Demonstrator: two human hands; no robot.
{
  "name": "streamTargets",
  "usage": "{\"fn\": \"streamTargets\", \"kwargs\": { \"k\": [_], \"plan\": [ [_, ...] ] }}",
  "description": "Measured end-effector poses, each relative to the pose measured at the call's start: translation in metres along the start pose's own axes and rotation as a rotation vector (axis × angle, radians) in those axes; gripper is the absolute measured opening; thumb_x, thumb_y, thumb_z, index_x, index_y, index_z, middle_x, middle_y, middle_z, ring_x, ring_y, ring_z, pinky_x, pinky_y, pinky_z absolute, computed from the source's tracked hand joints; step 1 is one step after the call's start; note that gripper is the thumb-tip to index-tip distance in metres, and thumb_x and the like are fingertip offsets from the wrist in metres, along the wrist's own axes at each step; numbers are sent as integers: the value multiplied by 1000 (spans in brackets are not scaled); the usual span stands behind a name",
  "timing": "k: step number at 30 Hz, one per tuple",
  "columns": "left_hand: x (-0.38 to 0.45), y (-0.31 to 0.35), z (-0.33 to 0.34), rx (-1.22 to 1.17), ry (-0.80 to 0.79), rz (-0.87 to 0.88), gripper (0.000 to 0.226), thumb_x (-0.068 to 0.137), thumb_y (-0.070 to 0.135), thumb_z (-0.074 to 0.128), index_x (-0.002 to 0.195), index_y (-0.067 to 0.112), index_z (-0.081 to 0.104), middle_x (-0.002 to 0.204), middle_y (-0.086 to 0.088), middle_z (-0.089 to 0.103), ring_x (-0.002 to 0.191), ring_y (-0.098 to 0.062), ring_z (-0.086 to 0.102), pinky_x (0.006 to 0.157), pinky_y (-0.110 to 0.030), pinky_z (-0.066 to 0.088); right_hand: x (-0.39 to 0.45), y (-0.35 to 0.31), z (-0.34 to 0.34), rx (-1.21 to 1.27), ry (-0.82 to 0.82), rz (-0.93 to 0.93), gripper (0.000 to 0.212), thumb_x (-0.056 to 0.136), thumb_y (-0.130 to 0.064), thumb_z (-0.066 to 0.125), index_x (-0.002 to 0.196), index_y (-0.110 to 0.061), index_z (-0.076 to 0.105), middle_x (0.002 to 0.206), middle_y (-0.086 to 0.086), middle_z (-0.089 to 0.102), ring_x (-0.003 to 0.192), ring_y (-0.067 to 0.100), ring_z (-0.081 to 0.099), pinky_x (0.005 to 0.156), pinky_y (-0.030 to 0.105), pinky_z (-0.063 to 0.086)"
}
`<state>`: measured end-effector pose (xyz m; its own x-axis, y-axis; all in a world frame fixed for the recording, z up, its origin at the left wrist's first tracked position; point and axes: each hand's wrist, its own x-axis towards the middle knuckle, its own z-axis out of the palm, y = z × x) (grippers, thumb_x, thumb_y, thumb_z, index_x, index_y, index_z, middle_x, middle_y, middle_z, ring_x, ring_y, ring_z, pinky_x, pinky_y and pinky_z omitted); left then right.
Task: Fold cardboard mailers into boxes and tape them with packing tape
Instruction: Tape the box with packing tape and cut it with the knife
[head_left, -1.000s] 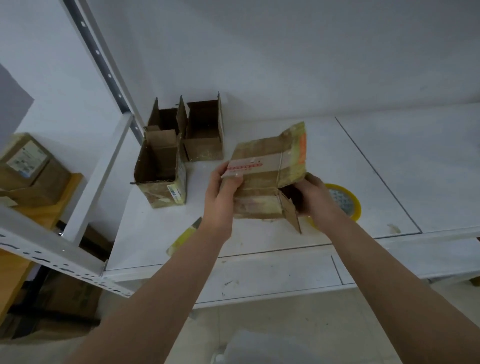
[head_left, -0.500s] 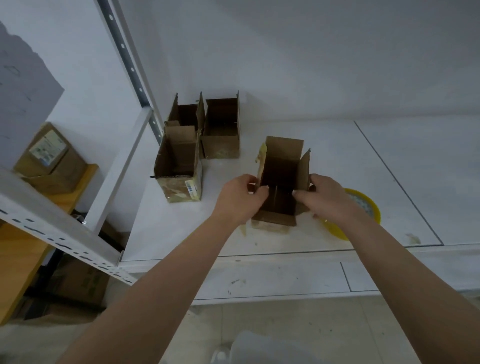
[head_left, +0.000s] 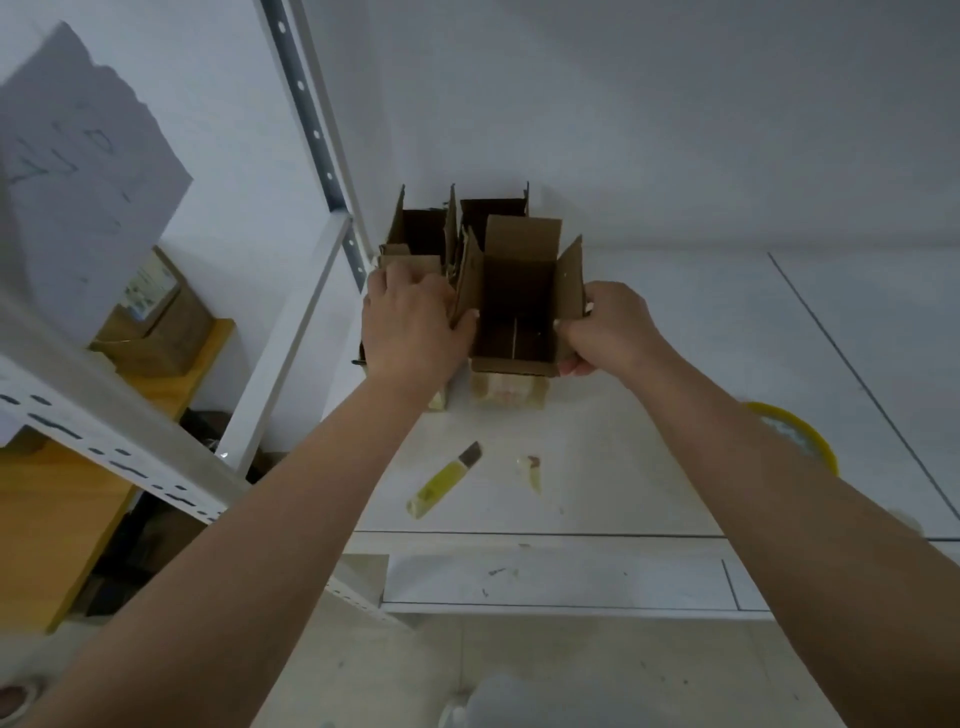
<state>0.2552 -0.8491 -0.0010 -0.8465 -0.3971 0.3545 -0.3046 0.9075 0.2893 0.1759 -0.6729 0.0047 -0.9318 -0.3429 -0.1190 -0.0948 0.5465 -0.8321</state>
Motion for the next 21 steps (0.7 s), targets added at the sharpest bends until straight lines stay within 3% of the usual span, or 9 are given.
{"fn": "streamTargets", "kwargs": {
  "k": [4, 6, 8, 10, 15, 19, 21],
  "plan": [
    [1, -11, 11, 21, 2, -20, 35, 88, 43, 61, 108, 14, 63, 122, -10, 50, 118, -30, 42, 101, -41, 40, 17, -3, 21, -37, -20, 30, 16, 94, -11, 58, 81, -18, 52, 75, 7, 62, 44, 14, 65, 42, 22, 53],
    [0, -14, 16, 17, 2, -19, 37, 87, 41, 63, 112, 13, 58, 122, -9, 50, 117, -28, 43, 101, -39, 40, 19, -3, 31, -108, -23, 3, 9, 95, -21, 59, 90, -15, 55, 83, 8, 63, 52, 15, 67, 48, 25, 55],
    [-1, -15, 21, 18, 12, -14, 38, 87, 39, 64, 115, 14, 54, 121, -9, 51, 116, -27, 46, 100, -38, 41, 18, -3, 38, -329, -7, -50, 31, 95, -39, 57, 105, -10, 55, 92, 9, 64, 72, 23, 68, 66, 36, 58],
    [0, -16, 24, 6, 26, 3, 37, 87, 37, 63, 114, 14, 52, 120, -8, 53, 115, -27, 47, 101, -38, 41, 15, -4, 40, -523, 20, -90, 43, 96, -51, 49, 105, -9, 53, 90, 8, 62, 79, 25, 63, 72, 38, 55],
    [1, -16, 22, -52, 58, 14, 30, 86, 30, 62, 108, 11, 55, 113, -9, 55, 110, -27, 49, 97, -39, 42, 11, -5, 39, -463, 27, -132, 25, 100, -24, 46, 86, -5, 54, 85, 15, 63, 75, 30, 66, 72, 43, 56],
    [-1, -16, 22, -95, 8, -10, 30, 87, 26, 61, 111, 10, 51, 114, -11, 54, 109, -27, 49, 98, -38, 41, 13, -7, 46, -412, -23, -69, 40, 100, -41, 46, 100, -3, 56, 91, 15, 65, 79, 30, 67, 77, 42, 56],
    [0, -19, 21, -116, -11, -18, 34, 87, 28, 63, 114, 11, 50, 116, -11, 53, 111, -27, 48, 99, -38, 40, 14, -8, 46, -427, -1, -64, 49, 97, -55, 43, 96, -7, 52, 87, 10, 63, 78, 28, 65, 71, 39, 54]
  ]
}}
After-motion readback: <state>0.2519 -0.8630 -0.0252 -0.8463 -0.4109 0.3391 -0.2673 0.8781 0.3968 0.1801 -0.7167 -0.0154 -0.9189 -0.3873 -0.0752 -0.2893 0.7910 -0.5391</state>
